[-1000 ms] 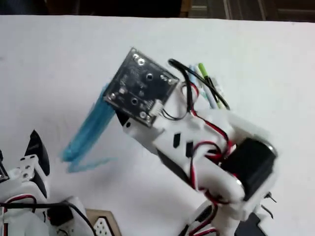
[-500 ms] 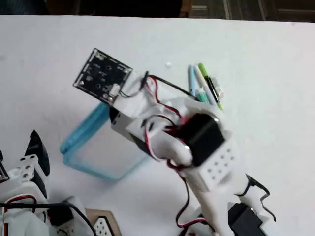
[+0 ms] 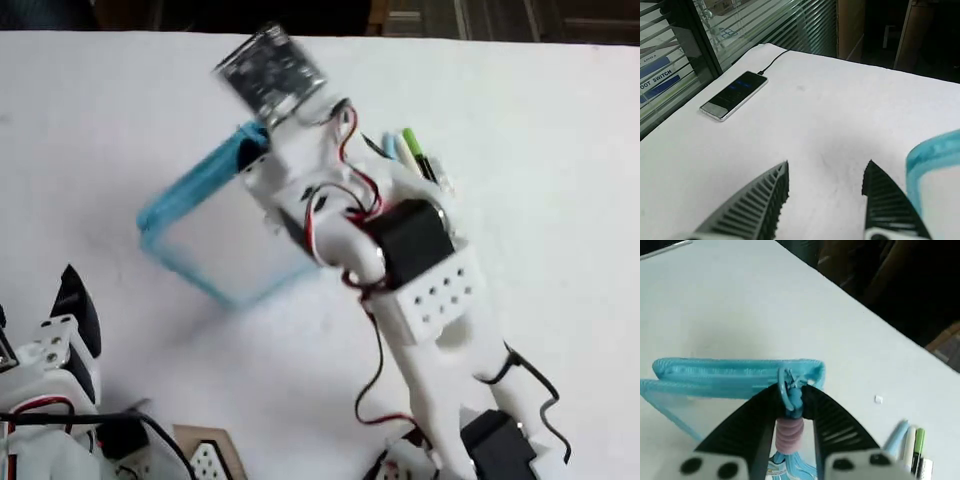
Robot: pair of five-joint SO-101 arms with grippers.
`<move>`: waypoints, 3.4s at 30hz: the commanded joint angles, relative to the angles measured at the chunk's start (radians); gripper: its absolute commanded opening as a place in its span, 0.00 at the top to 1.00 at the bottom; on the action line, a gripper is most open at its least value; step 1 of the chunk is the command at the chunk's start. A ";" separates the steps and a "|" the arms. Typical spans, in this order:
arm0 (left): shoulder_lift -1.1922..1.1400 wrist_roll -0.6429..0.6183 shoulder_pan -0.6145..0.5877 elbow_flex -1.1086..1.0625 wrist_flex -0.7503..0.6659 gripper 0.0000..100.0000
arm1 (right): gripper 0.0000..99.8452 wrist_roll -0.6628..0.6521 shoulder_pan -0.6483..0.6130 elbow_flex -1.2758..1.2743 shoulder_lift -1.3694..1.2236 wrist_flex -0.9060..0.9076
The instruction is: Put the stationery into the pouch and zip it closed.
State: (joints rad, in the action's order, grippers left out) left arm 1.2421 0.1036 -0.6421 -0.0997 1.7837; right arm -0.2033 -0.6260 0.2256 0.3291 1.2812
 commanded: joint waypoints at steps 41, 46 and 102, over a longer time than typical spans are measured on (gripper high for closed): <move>0.008 0.002 0.010 -0.064 -0.005 0.75 | 0.98 -0.198 -0.237 -0.276 0.191 0.168; 0.007 -0.003 0.199 -0.077 0.000 0.66 | 0.98 -0.198 -0.236 -0.282 0.194 0.111; -0.170 -0.020 0.429 -0.388 -0.549 0.72 | 0.98 -0.064 -0.437 -0.278 0.329 0.101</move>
State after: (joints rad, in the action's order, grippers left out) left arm 1.0733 0.1404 -0.1880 -0.4833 1.2727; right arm -0.2754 -0.9989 -0.0629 0.6345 1.3794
